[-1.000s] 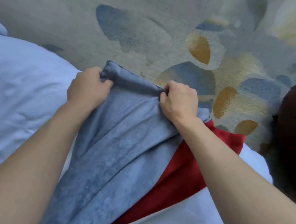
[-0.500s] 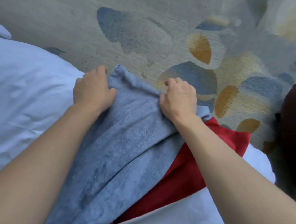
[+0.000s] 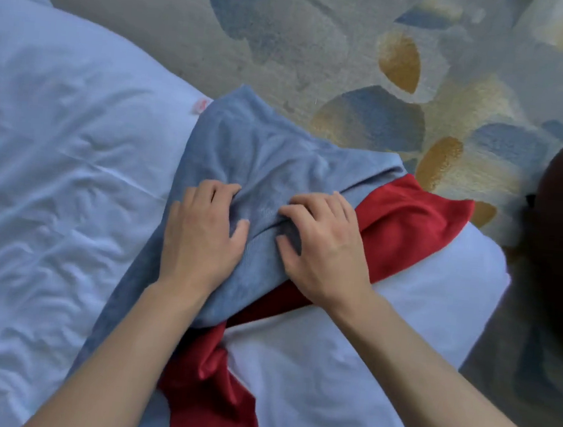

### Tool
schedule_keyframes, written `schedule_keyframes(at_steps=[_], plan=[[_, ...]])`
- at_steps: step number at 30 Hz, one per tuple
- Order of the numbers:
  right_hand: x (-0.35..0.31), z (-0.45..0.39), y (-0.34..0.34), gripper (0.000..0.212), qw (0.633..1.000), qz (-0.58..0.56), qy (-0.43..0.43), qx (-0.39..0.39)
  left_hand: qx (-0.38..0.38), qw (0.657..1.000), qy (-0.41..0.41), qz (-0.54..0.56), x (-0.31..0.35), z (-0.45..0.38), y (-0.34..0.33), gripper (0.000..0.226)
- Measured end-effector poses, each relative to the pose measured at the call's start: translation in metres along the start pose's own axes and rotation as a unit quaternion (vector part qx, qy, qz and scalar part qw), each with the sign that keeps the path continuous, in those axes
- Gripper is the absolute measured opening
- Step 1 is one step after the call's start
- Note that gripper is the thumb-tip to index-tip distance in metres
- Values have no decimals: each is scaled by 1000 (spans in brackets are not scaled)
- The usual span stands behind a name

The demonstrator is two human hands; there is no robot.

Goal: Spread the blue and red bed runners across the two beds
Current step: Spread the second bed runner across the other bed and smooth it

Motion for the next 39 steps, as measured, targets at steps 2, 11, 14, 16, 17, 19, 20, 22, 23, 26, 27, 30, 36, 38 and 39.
schedule_keyframes(at_steps=[2, 11, 14, 16, 17, 19, 20, 22, 23, 26, 27, 30, 36, 38, 39], plan=[[-7, 16, 2, 24, 999, 12, 24, 25, 18, 1000, -3, 18, 4, 17, 0, 43], [-16, 102, -26, 18, 974, 158, 158, -37, 84, 993, -81, 28, 58, 114, -31, 21], [-3, 108, -26, 12, 958, 232, 164, -28, 65, 996, -61, -22, 64, 133, -58, 31], [0, 101, -17, 10, 949, 264, 171, 3, 68, 996, -19, -50, 55, 138, -65, 34], [3, 99, -12, 12, 944, 276, 179, 11, 75, 995, 2, -63, 50, 140, -65, 33], [20, 100, 0, 13, 936, 299, 186, 17, 94, 992, 37, -82, 45, 143, -63, 28], [34, 103, 9, 12, 933, 311, 179, 15, 101, 990, 49, -85, 46, 145, -62, 24], [62, 110, 31, 10, 933, 324, 155, 12, 100, 990, 58, -86, 55, 149, -68, 18], [70, 112, 40, 9, 933, 327, 150, 8, 95, 990, 60, -82, 63, 151, -74, 17], [58, 118, 37, 14, 924, 321, 208, -23, 93, 992, 75, -45, 89, 160, -92, 15], [46, 121, 26, 19, 918, 314, 240, -36, 103, 990, 84, -36, 96, 163, -95, 14], [17, 132, -8, 13, 896, 312, 311, -65, 143, 983, 115, -22, 101, 176, -98, 13], [63, 125, 26, 10, 884, 347, 311, -45, 169, 970, 175, -24, 82, 208, -95, 16], [78, 123, 43, 14, 886, 358, 291, -42, 166, 965, 201, -8, 77, 217, -95, 18], [76, 124, 44, 15, 888, 350, 295, -43, 161, 965, 209, -1, 76, 220, -97, 18]])
Point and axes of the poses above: each hand's wrist, its own z-axis away from the middle knuckle, its own y-axis out of the back of the hand, x = y × z, the point moved 9 cm from there along -z, towards the middle knuckle, and after that the axes turned 9 degrees about -x, right-handed, at the moved point
